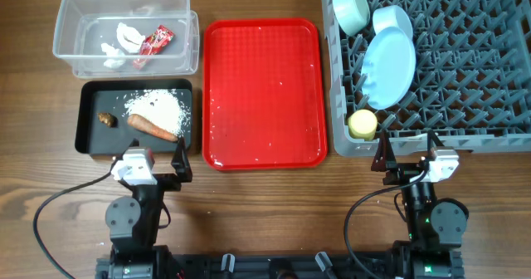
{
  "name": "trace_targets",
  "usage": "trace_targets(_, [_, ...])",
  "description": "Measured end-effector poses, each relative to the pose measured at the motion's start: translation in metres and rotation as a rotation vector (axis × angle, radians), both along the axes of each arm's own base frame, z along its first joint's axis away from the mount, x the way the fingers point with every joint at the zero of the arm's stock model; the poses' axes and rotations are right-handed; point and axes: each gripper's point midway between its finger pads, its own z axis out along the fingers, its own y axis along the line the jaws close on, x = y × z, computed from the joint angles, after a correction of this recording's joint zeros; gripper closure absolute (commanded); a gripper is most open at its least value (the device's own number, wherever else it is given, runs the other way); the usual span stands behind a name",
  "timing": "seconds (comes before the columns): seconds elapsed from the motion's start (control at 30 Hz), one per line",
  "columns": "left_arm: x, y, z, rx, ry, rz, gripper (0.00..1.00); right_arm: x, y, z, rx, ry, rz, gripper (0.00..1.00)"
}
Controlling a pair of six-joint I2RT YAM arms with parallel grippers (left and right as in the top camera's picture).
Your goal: Sort waste into correct bins and load items into the dishwasher rack
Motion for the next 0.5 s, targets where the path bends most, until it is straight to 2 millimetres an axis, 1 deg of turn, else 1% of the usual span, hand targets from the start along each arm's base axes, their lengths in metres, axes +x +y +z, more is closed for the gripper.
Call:
trace_targets(0.03, [0.000,0.001,0.003,-0.001,-0.012,0.005,0.00,0.000,0.000,0.000,0.000,0.000,0.000,0.00])
trace_targets(0.13, [-0.003,0.002,0.019,0.003,-0.084,0.014,0.00,0.000,0.000,0.000,0.000,0.000,0.000,0.00])
trace_targets(0.17, [-0.003,0.002,0.021,0.004,-0.091,0.014,0.00,0.000,0.000,0.000,0.000,0.000,0.000,0.00])
trace_targets(0.5, [-0.003,0.003,0.021,0.004,-0.091,0.016,0.00,0.000,0.000,0.000,0.000,0.000,0.000,0.00])
